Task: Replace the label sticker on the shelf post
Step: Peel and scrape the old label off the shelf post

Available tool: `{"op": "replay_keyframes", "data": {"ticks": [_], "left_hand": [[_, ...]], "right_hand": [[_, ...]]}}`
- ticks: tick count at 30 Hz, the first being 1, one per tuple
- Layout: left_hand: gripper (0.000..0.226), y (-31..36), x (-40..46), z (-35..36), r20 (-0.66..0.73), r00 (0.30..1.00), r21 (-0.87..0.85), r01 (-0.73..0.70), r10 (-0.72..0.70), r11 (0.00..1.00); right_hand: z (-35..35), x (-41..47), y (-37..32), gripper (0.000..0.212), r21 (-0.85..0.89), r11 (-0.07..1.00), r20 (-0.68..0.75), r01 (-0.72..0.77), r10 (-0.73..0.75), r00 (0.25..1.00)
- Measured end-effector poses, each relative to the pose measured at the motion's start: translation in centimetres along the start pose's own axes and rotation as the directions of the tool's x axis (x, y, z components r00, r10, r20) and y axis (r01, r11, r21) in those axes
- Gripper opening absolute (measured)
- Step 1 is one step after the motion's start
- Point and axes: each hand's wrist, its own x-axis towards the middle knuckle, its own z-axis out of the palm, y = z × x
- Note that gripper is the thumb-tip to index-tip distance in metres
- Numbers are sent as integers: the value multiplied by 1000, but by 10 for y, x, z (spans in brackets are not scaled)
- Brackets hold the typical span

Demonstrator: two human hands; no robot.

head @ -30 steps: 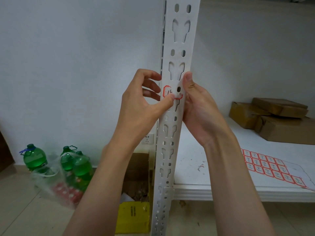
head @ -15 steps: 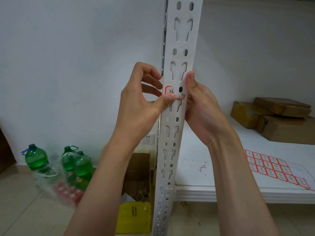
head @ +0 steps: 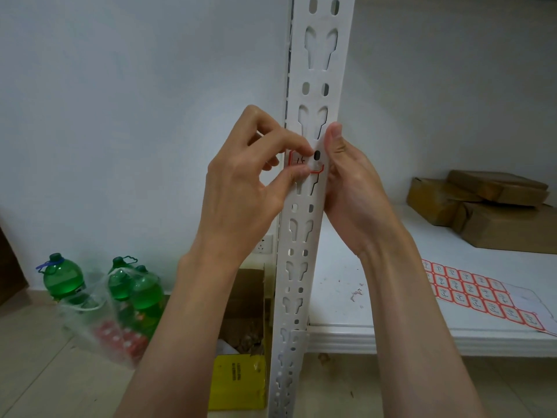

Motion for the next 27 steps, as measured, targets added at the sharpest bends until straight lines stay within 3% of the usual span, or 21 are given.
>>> {"op": "replay_keyframes", "data": {"ticks": [11, 27], "left_hand": [[12, 7, 7, -6, 110, 994, 85, -36, 26, 996], [15, 12, 6, -9, -37, 998, -46, 50, -51, 998]], "right_hand": [[5, -3, 2, 52, 54, 998, -13, 18, -17, 1000], [18, -10, 4, 52, 62, 998, -132, 14, -5, 991]]}}
